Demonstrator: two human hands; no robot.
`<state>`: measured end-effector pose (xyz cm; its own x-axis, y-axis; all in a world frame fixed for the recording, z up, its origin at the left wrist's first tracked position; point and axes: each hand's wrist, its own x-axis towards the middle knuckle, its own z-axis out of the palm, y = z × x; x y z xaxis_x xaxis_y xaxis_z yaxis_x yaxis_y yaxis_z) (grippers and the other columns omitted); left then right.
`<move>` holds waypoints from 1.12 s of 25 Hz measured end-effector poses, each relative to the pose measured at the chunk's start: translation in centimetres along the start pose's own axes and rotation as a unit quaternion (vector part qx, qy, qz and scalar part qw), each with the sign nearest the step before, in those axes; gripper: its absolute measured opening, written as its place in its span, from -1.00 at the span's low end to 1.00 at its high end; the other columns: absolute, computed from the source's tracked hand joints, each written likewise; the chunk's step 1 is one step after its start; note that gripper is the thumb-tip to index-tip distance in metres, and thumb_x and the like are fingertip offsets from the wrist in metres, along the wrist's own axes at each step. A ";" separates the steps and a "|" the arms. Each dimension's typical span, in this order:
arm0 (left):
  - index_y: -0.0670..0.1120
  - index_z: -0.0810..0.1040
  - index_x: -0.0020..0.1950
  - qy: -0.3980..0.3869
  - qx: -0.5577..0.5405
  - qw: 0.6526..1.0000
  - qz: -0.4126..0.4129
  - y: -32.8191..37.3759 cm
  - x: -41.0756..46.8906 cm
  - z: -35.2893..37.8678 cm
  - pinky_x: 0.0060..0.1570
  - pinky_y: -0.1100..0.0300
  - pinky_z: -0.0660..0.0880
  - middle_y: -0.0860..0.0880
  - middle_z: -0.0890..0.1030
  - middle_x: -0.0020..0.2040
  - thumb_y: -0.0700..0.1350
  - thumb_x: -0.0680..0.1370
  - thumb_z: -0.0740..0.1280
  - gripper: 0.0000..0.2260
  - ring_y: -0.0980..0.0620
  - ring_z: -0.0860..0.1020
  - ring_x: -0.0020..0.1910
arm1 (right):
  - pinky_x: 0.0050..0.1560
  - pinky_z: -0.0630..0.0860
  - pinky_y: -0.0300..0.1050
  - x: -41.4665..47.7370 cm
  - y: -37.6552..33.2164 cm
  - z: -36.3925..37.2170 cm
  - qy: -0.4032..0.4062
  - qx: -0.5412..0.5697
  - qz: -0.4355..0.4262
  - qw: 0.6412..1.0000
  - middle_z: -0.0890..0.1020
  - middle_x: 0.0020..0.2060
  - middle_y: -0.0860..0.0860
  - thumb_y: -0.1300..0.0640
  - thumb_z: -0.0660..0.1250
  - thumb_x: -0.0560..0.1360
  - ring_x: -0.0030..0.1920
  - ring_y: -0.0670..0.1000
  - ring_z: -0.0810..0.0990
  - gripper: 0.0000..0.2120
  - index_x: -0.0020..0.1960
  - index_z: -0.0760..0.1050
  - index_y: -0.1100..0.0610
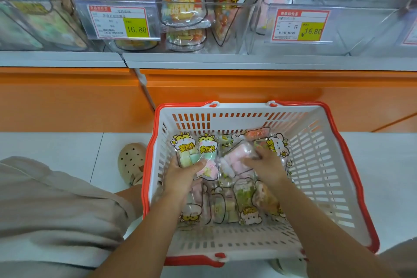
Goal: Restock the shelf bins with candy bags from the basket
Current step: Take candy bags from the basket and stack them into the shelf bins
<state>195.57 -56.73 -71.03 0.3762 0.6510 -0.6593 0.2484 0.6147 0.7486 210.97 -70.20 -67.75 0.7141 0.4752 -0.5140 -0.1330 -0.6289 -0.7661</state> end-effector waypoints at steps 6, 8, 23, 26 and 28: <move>-0.02 0.49 0.04 -0.055 -0.064 0.994 -0.076 0.4 -1.6 1.9 0.08 -0.07 0.59 0.04 0.59 -0.05 -0.26 0.45 0.49 -0.72 0.13 0.54 -0.14 | 0.18 0.44 -0.36 -3.7 1.0 1.1 0.027 -0.113 -0.289 0.950 0.11 0.49 -0.11 0.40 0.31 0.47 0.48 -0.22 0.10 -0.57 0.11 0.43 -0.09; -0.13 0.52 0.22 -0.068 -0.078 0.988 -0.113 0.5 -1.8 2.1 0.07 -0.08 0.59 -0.02 0.58 0.08 -0.23 0.46 0.48 -0.65 0.07 0.53 -0.04 | 0.09 0.52 -0.26 -4.5 2.4 1.8 -0.062 -0.168 -0.314 0.932 -0.16 0.55 -0.18 0.42 0.30 0.44 0.54 -0.17 -0.19 -0.50 0.18 0.42 -0.10; -0.01 0.31 0.49 -0.181 -0.010 0.980 -0.080 2.7 -5.1 2.2 -0.06 0.02 0.63 -0.06 0.44 0.40 0.19 0.39 0.45 -0.26 0.00 0.54 0.11 | 0.31 0.34 0.39 -4.7 -0.6 -2.0 -0.225 0.362 0.106 0.898 0.59 0.22 0.21 0.23 0.56 0.30 0.24 0.26 0.55 -0.27 0.38 0.33 0.26; 0.06 0.50 0.35 -0.203 -0.038 0.973 -0.107 3.4 -5.8 2.3 -0.10 0.00 0.62 -0.06 0.56 0.29 0.33 0.39 0.36 -0.39 -0.09 0.57 0.21 | 0.38 0.27 0.33 -5.5 -0.8 -2.6 -0.226 0.407 0.085 0.881 0.57 0.21 0.12 0.24 0.57 0.29 0.21 0.19 0.55 -0.21 0.43 0.28 0.13; 0.12 0.44 0.41 -0.207 -0.053 0.970 -0.113 3.5 -6.0 2.4 -0.03 -0.11 0.61 -0.08 0.51 0.35 0.39 0.35 0.38 -0.30 -0.17 0.57 0.22 | 0.43 0.23 0.25 -5.6 -1.0 -2.5 -0.190 0.381 0.079 0.901 0.56 0.23 0.02 0.14 0.61 0.24 0.26 0.07 0.51 -0.13 0.44 0.26 0.09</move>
<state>196.37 -59.53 -64.30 0.6542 0.2727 -0.7054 0.2812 0.7782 0.5616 208.82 -73.79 -63.11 0.3775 0.6844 -0.6238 -0.7495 -0.1698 -0.6399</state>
